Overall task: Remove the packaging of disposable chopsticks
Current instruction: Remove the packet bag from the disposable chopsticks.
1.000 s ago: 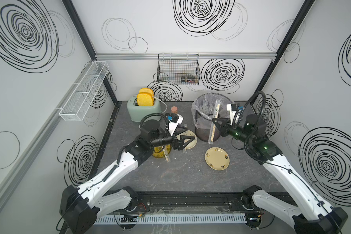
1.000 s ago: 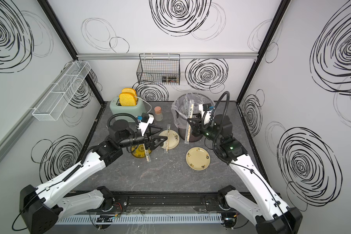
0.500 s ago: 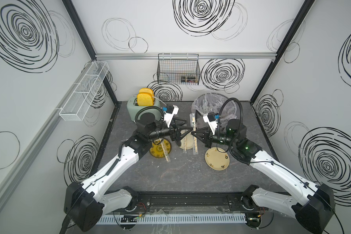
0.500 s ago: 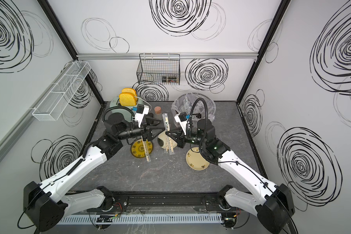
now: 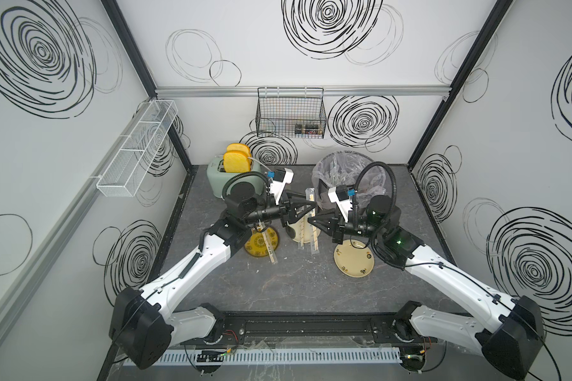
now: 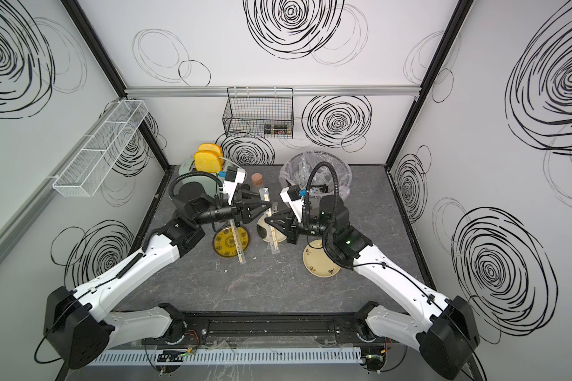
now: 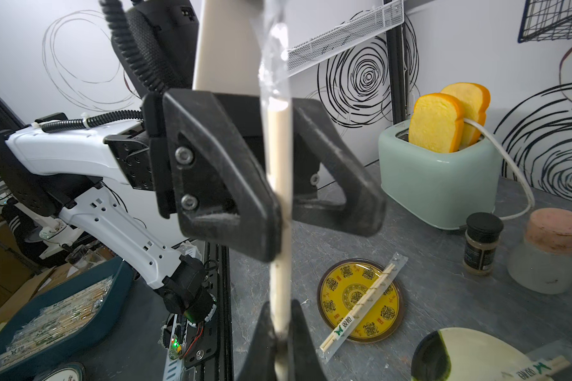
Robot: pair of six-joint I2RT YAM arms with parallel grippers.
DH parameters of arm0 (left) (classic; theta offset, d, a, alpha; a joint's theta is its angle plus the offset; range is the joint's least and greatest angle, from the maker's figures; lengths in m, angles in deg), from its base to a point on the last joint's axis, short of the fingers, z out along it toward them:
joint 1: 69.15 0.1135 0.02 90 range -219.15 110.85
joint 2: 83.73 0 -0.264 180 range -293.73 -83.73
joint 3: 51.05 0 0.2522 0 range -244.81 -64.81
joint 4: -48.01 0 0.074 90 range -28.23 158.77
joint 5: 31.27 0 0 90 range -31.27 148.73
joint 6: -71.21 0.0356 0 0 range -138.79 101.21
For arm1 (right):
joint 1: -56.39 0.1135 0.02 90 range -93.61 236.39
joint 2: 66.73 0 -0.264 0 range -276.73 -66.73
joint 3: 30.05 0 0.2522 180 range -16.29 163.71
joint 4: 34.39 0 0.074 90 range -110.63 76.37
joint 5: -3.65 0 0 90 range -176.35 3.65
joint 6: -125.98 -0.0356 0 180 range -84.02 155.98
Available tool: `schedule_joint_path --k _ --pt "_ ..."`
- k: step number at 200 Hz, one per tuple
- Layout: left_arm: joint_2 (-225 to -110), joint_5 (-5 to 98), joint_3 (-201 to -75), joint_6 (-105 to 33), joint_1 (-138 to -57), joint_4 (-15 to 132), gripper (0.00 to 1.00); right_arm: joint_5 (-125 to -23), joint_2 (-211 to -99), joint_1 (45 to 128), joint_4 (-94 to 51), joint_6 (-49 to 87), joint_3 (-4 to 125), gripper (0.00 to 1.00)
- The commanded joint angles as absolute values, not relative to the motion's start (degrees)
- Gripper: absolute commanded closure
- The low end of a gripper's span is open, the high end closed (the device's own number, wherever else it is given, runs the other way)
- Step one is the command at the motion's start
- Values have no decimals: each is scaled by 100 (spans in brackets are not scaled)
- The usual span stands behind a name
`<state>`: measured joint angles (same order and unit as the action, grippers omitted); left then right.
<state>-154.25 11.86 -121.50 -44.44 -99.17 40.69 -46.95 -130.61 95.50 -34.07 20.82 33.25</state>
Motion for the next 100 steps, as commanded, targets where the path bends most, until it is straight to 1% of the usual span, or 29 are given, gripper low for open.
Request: schedule_joint_path --k 1,12,17,19,21,58,68,84,100 --pt "-15448 1084 -12321 -4458 -9964 3760 74 -4606 -13119 9628 -3640 2110 3304 100" --pt "-15453 1066 -12341 -4416 -9965 3823 87 -4634 -13116 9646 -3668 2088 3305 100" --pt "-15448 1072 -12348 -4388 -9965 3847 94 -4644 -13120 9650 -3679 2078 3299 100" --pt "-15442 1074 -12349 -4379 -9965 3852 95 -4651 -13121 9650 -3680 2075 3294 100" --pt "-15440 1081 -12351 -4365 -9965 3862 100 -4659 -13117 9652 -3681 2077 3289 100" --pt "-15367 1084 -12404 -4198 -9940 3953 100 -5038 -13109 9646 -3622 2021 3185 100" --pt "-15353 1096 -12414 -4183 -9917 3972 100 -5249 -13078 9638 -3603 1994 3124 88" --pt "-15341 1135 -12405 -4203 -9876 3937 100 -5464 -13039 9603 -3605 1979 3003 82" --pt "-15360 1106 -12459 -4259 -9822 3889 100 -5374 -13023 9529 -3660 1951 2870 68"
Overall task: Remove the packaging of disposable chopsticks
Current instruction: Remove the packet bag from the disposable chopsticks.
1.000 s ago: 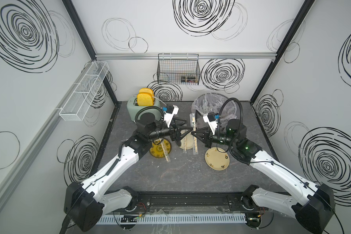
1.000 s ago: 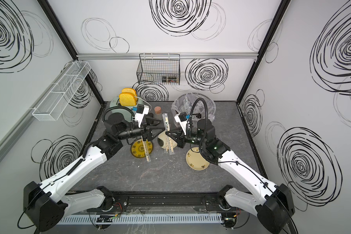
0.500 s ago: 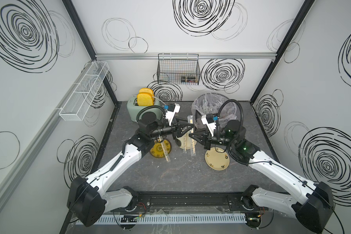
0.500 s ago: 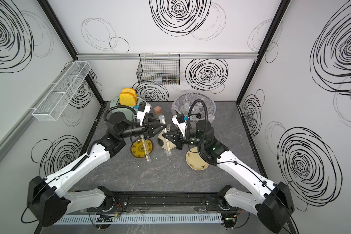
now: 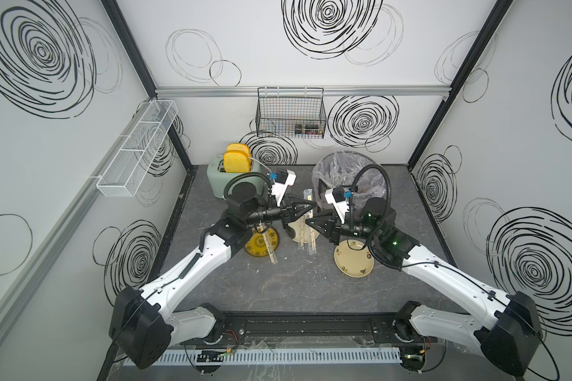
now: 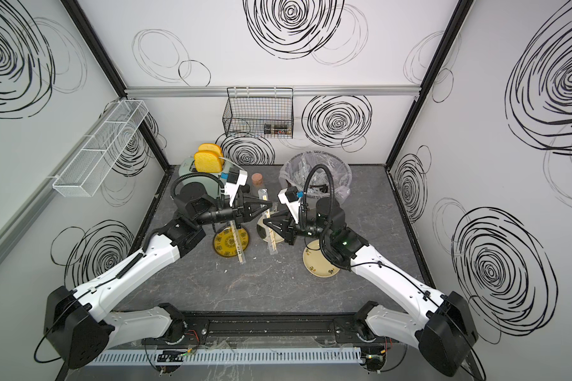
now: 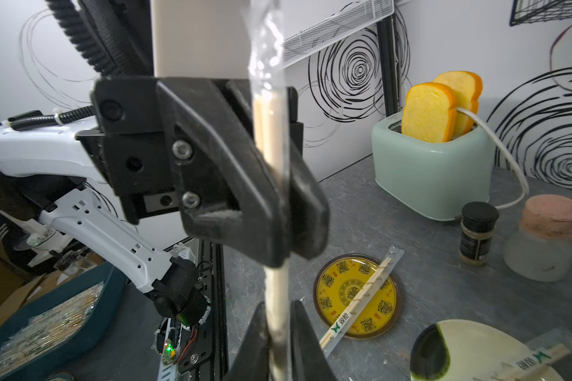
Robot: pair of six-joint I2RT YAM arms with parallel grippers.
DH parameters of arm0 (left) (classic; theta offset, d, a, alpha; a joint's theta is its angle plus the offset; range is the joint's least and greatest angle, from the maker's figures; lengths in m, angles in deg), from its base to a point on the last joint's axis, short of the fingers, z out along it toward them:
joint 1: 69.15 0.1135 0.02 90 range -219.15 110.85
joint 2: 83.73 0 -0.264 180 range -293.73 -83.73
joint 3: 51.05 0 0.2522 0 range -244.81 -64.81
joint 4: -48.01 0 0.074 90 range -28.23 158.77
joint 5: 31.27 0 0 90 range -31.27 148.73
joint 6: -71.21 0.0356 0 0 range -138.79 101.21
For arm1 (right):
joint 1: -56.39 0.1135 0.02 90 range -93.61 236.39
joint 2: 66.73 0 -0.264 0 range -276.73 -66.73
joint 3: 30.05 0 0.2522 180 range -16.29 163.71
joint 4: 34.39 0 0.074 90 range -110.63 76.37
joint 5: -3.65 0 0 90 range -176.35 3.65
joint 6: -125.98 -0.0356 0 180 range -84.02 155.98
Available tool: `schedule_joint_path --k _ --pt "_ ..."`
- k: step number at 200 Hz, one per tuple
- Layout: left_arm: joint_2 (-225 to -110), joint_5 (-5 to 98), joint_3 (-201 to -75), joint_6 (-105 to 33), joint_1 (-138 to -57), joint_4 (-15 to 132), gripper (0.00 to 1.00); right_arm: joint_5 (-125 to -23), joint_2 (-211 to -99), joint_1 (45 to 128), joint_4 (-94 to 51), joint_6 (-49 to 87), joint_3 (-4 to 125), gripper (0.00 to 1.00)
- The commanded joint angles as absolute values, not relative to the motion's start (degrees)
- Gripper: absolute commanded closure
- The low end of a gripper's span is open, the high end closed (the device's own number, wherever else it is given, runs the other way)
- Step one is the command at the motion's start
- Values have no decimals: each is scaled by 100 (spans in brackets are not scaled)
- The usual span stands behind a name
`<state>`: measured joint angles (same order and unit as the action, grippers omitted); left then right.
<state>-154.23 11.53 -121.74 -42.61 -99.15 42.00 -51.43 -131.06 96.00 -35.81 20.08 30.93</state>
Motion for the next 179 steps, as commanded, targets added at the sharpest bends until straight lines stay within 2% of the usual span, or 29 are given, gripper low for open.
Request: schedule_joint_path --k 1,27,61,111,147,179 --pt "-15369 1099 -12463 -4260 -9819 3891 100 -5365 -13021 9531 -3666 1952 2862 67" --pt "-15409 1022 -12608 -4234 -9796 3911 100 -5163 -13009 9398 -3848 1890 2575 51" --pt "-15441 971 -12773 -4091 -9765 4148 100 -4856 -13014 9260 -4035 1839 2294 46" --pt "-15569 767 -12862 -4063 -9780 4187 100 -4605 -13166 9260 -4006 1862 2389 55" --pt "-15576 740 -12853 -3981 -9792 4319 100 -4417 -13161 9260 -4251 1769 2457 57" --pt "-15568 749 -12845 -3901 -9791 4422 100 -4346 -13236 9265 -4375 1715 2508 68"
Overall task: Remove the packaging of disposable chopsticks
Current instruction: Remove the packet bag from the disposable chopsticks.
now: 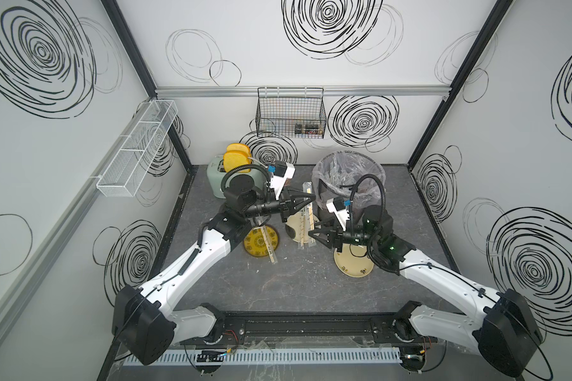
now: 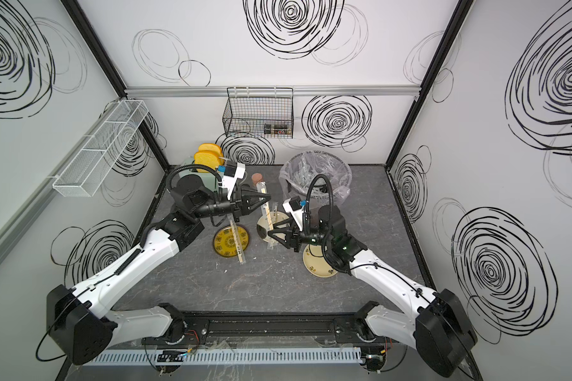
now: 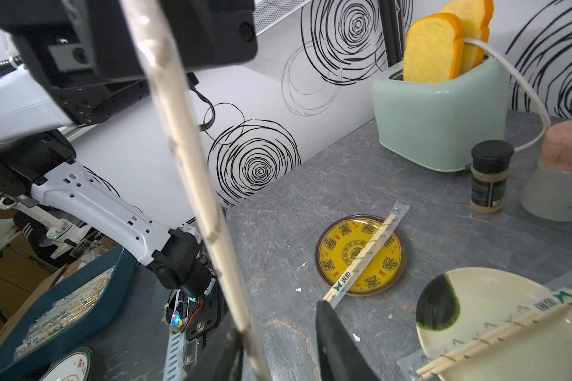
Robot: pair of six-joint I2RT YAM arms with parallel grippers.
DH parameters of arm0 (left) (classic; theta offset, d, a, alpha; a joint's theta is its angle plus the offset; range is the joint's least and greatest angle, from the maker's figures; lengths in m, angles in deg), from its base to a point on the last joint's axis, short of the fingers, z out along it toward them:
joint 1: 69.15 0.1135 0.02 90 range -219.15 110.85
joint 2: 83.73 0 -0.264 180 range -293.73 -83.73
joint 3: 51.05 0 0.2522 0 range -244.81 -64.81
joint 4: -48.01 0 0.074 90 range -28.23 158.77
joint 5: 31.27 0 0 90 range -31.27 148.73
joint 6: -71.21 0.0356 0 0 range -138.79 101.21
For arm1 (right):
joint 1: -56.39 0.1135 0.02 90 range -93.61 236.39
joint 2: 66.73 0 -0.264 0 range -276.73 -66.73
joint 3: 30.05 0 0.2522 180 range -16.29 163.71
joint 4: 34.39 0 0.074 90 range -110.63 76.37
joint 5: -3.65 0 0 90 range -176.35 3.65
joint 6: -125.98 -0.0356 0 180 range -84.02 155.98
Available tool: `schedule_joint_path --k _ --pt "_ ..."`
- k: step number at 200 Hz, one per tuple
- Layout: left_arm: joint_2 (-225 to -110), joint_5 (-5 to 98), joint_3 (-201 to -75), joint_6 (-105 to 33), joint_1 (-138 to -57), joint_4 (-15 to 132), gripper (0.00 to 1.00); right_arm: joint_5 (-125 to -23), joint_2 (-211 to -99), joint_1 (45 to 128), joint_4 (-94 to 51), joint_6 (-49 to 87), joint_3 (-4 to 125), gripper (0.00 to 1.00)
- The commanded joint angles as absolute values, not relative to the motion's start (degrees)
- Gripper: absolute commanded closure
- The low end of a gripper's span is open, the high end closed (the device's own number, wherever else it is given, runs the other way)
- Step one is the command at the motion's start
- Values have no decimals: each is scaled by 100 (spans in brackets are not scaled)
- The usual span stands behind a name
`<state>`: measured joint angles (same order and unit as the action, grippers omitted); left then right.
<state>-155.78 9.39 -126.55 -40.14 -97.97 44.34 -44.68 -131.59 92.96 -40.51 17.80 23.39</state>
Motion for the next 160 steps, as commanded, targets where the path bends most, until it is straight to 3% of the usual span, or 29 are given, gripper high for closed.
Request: schedule_joint_path --k 1,38,55,70,85,101,126,160 --pt "-15565 749 -12845 -3896 -9795 4421 100 -4332 -13241 9262 -4375 1716 2509 69" --pt "-15581 773 -12844 -3906 -9816 4407 100 -4223 -13376 9261 -4438 1665 2539 100" --pt "-15564 817 -12814 -3887 -9816 4462 98 -4276 -13406 9264 -4493 1631 2529 100" --pt "-15555 811 -12748 -3870 -9839 4502 82 -4353 -13423 9261 -4566 1616 2554 100" --pt "-15518 815 -12577 -3869 -9883 4461 76 -4362 -13432 9262 -4629 1645 2632 100" --pt "-15454 867 -12360 -3904 -9927 4387 77 -4331 -13432 9260 -4664 1681 2724 100" --pt "-15380 877 -12111 -3944 -10004 4314 93 -4319 -13449 9260 -4734 1682 2824 100" --pt "-15268 936 -11751 -4002 -10094 4212 95 -4389 -13424 9266 -4783 1673 2906 100"
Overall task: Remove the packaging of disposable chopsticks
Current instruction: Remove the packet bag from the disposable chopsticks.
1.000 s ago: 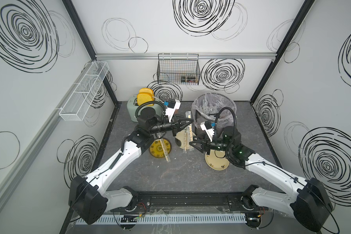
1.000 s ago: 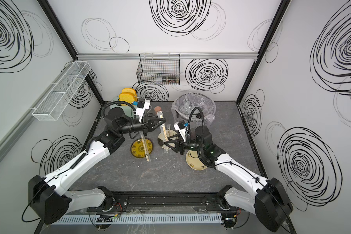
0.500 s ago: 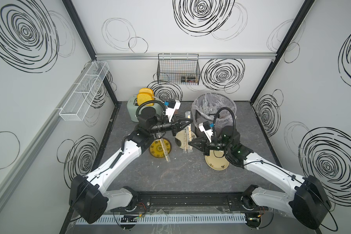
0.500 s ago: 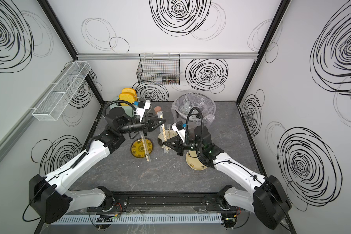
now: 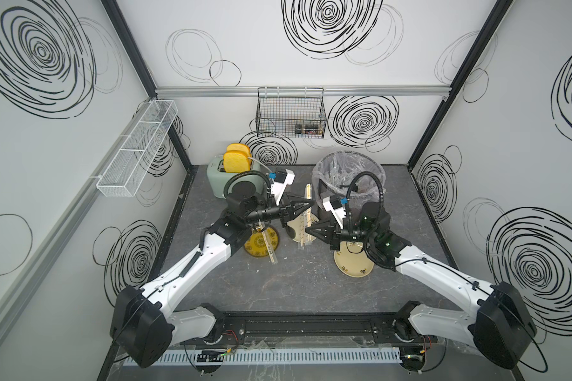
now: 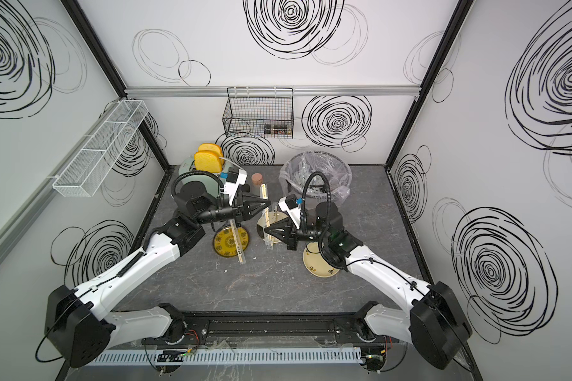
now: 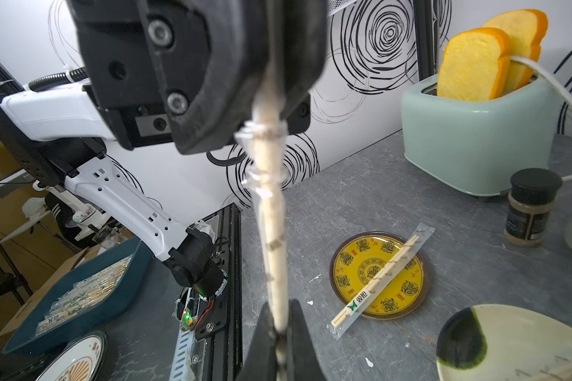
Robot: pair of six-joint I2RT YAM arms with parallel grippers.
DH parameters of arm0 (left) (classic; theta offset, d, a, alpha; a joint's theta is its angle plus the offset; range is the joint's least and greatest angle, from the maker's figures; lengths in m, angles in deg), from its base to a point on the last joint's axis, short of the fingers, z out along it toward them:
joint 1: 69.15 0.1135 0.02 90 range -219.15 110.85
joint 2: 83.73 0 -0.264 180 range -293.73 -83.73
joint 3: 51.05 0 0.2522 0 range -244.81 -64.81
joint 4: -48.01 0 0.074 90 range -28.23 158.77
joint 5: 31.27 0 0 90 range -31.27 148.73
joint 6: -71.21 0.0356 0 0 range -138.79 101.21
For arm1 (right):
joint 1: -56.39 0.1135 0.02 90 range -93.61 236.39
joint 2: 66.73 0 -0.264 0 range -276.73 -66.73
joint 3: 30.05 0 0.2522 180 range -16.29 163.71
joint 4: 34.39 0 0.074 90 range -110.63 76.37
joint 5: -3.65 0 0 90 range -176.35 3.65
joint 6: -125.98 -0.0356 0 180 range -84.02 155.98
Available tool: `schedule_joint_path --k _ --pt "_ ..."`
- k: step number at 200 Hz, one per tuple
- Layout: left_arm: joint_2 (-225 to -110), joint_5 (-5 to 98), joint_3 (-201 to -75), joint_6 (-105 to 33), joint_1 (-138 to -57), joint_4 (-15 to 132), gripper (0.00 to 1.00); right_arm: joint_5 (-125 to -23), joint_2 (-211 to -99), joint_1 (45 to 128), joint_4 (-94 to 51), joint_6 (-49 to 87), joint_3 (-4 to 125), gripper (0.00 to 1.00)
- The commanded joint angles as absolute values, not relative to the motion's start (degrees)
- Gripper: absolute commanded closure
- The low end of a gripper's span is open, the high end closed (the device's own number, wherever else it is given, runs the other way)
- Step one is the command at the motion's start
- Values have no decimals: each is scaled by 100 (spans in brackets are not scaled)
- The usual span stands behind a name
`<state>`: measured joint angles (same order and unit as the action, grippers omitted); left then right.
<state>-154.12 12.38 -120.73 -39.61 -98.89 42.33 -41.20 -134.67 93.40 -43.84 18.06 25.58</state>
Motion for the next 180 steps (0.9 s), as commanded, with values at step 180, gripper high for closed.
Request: schedule_joint_path --k 180 --pt "-14871 1473 -10412 -4302 -10714 3073 83 -4490 -13520 9426 -5184 1718 3338 100"
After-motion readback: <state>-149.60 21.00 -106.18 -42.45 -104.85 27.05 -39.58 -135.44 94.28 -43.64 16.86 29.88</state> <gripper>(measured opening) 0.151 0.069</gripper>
